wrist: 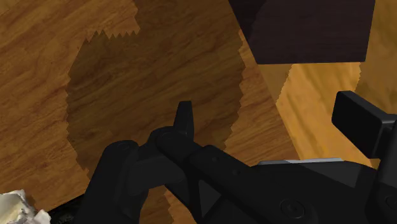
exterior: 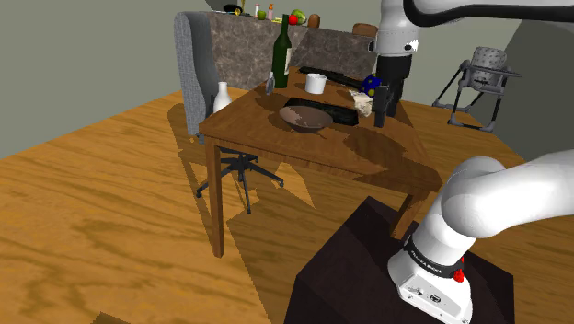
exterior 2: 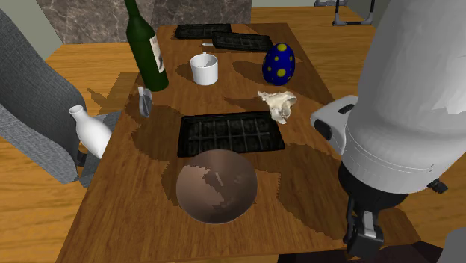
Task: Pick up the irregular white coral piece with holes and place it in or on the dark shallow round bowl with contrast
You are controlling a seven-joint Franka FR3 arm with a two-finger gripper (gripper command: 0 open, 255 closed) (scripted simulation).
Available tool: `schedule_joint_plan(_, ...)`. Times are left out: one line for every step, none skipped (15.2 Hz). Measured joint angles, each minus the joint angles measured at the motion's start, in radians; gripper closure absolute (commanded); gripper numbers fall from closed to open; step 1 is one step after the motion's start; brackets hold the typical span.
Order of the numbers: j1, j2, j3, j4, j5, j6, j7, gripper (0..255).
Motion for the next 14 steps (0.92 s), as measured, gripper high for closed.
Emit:
schedule_joint_plan(0.0, 0.0, 0.0, 0.0, 0.0, 0.0, 0.0, 0)
schedule_joint_plan(-0.005, 0.012, -0.008, 0.004, -0.007, 0.011, -0.004, 0)
schedule_joint_plan(-0.011, 0.036, -0.02, 0.014, -0.016, 0.027, -0.011, 0)
schedule_joint_plan(-0.021, 0.052, -0.036, 0.017, -0.029, 0.044, -0.02, 0)
schedule_joint_plan(-0.028, 0.077, -0.05, 0.026, -0.039, 0.063, -0.026, 0)
schedule_joint_plan(-0.037, 0.099, -0.066, 0.034, -0.05, 0.083, -0.035, 0)
schedule_joint_plan(-0.042, 0.131, -0.077, 0.053, -0.057, 0.1, -0.038, 0)
schedule_joint_plan(-0.051, 0.156, -0.093, 0.069, -0.067, 0.114, -0.047, 0)
schedule_joint_plan(-0.057, 0.186, -0.106, 0.088, -0.073, 0.13, -0.053, 0)
schedule_joint_plan(-0.064, 0.219, -0.123, 0.104, -0.081, 0.152, -0.062, 0)
schedule_joint_plan(-0.07, 0.252, -0.137, 0.127, -0.087, 0.167, -0.07, 0)
schedule_joint_plan(-0.076, 0.286, -0.151, 0.15, -0.091, 0.183, -0.077, 0)
schedule_joint_plan(-0.084, 0.311, -0.169, 0.166, -0.098, 0.197, -0.09, 0)
schedule_joint_plan(-0.091, 0.338, -0.185, 0.179, -0.103, 0.216, -0.099, 0)
